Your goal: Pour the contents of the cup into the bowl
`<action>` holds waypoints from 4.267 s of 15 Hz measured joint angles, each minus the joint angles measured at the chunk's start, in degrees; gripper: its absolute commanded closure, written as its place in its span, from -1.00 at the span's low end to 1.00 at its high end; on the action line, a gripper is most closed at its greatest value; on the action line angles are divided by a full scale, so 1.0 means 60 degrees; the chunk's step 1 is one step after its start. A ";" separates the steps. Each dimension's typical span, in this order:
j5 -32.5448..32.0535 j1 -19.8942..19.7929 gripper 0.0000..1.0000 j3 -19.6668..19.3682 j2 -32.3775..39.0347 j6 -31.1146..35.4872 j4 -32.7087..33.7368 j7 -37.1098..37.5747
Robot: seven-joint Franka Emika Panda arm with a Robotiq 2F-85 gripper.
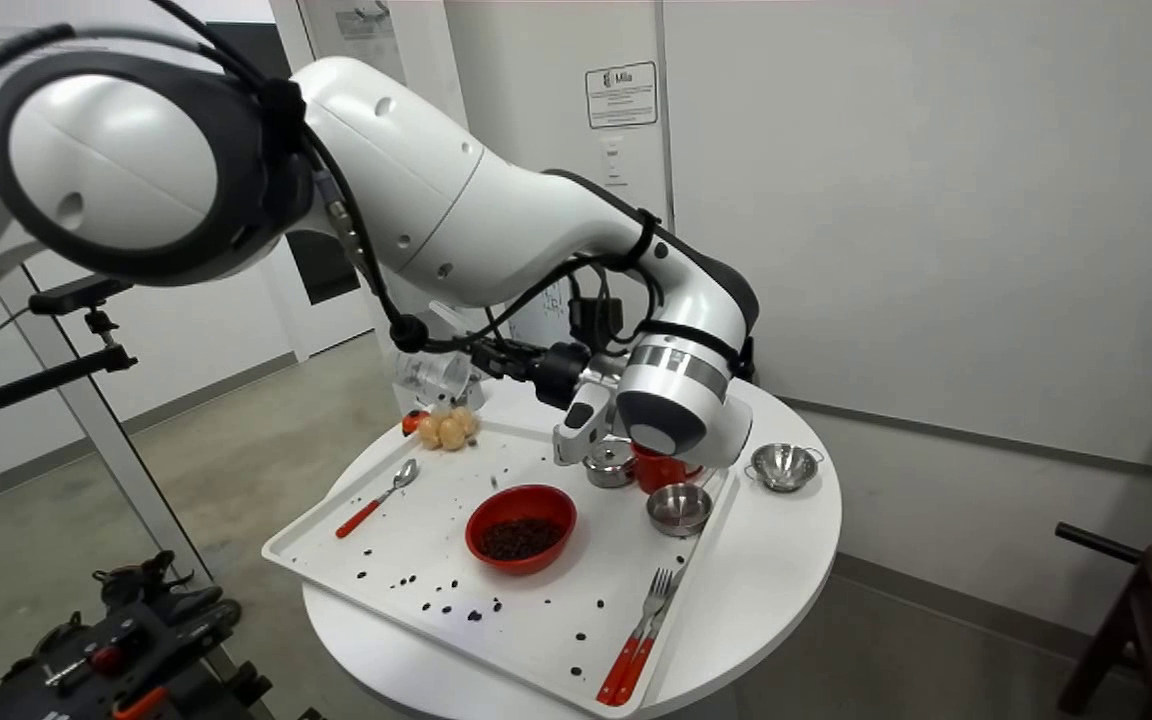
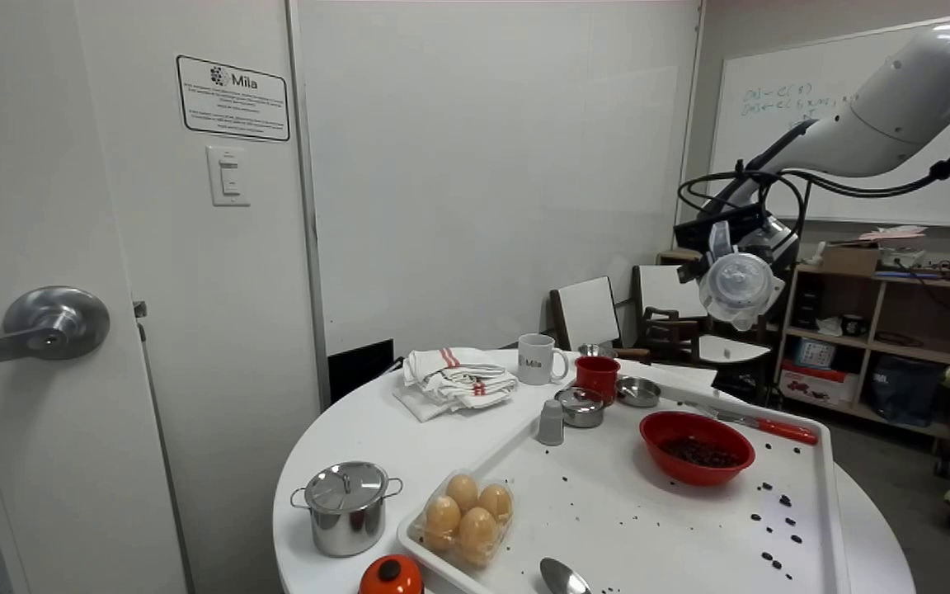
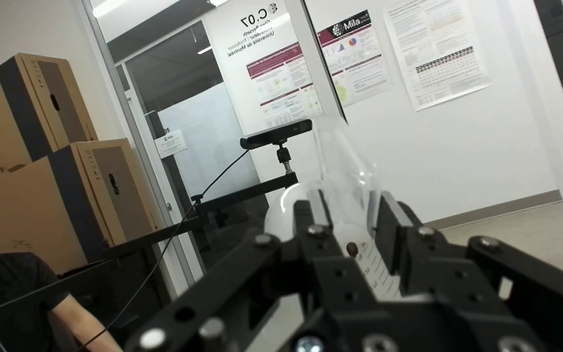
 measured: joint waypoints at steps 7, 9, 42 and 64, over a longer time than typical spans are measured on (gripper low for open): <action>0.0024 0.0027 0.78 -0.0023 0.0013 0.0050 0.0004 0.0034; 0.0023 0.0138 0.78 -0.0127 0.0009 0.0345 0.0005 0.0118; -0.6917 0.6142 0.78 0.0305 -0.4141 1.8063 -0.5438 0.4821; -1.0136 0.6275 0.77 0.0598 -0.3973 1.7542 -0.6433 0.7361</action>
